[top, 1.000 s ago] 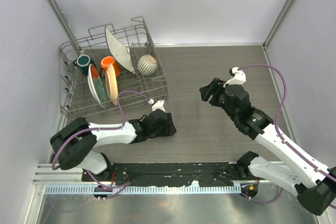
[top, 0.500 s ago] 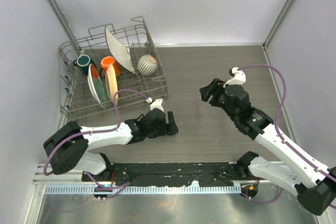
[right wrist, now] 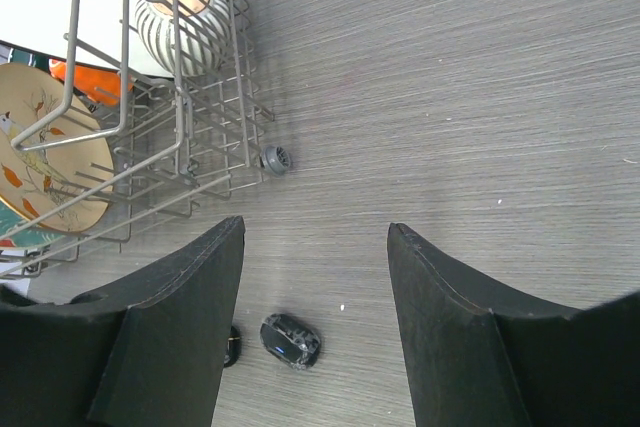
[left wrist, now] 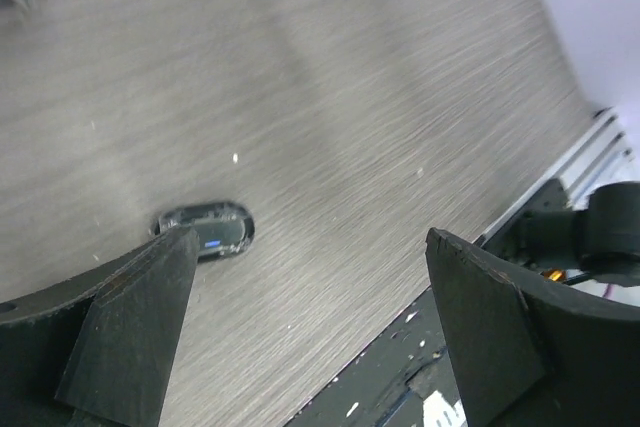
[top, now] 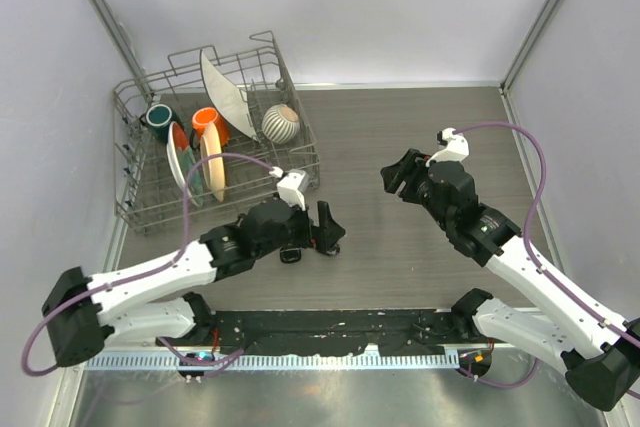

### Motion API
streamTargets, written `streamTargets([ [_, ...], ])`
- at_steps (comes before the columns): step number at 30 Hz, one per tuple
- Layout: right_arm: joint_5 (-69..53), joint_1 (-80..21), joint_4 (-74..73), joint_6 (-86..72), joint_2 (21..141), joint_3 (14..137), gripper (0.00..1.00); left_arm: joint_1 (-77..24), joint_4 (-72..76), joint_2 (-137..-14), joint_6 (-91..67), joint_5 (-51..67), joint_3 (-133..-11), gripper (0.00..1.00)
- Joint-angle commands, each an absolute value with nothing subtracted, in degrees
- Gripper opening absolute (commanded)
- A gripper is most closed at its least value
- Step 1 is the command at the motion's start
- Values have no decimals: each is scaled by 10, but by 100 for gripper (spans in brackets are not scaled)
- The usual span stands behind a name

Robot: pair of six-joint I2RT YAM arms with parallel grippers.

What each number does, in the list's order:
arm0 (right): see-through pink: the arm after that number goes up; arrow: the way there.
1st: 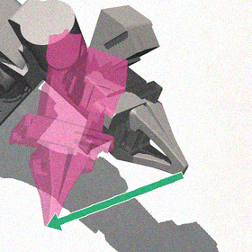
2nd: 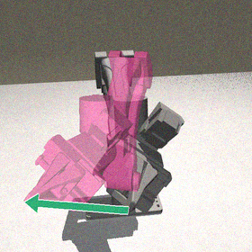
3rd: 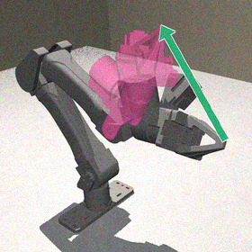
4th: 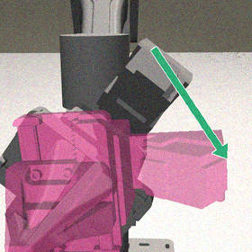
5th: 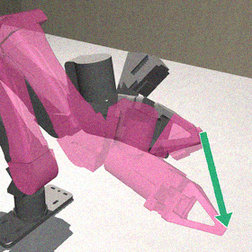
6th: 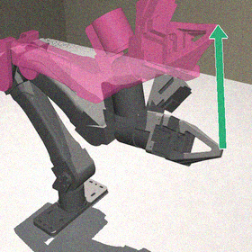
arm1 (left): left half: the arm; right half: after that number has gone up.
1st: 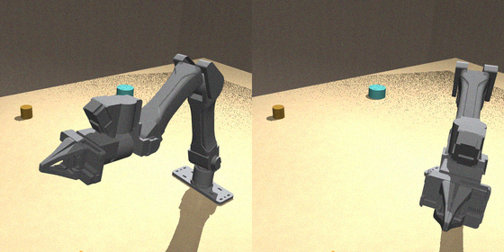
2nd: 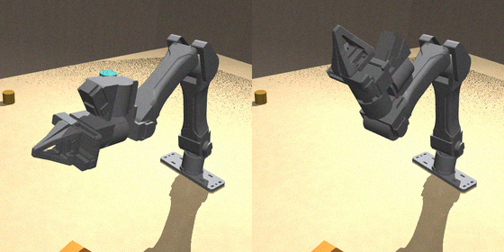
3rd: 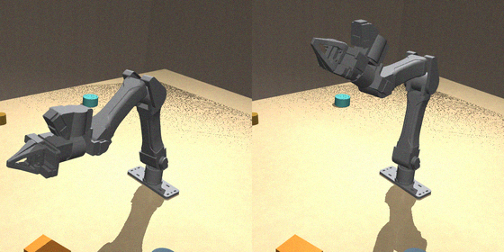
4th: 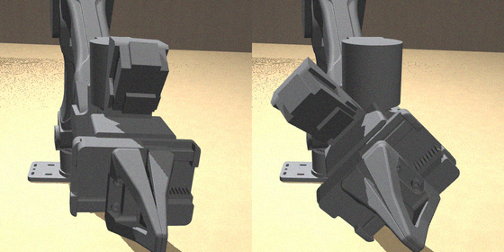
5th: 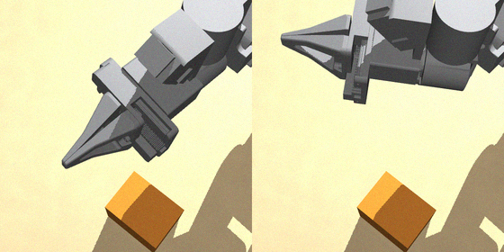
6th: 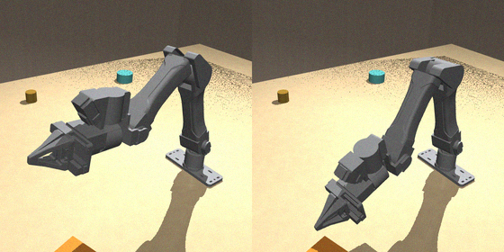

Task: Insert the wireless bluetooth earbuds into the charging case
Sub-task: Reset both arms

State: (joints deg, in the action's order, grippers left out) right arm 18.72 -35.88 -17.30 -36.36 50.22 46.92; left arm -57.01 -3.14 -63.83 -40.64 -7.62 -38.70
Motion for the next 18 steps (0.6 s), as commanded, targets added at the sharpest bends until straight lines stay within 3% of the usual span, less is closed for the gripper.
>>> streamTargets([
  [1, 198, -357, -159, -363, 493, 473, 64, -573, -32, -536, -319, -167, -417, 100],
  [8, 192, -356, -157, -365, 499, 474, 65, -561, -102, -460, -147, -325, -491, 100],
  [11, 186, -357, -152, -367, 504, 471, 65, -525, -122, -450, -102, -342, -524, 100],
  [18, 175, -357, -149, -369, 506, 473, 65, -212, -129, -457, -125, -174, -562, 100],
])
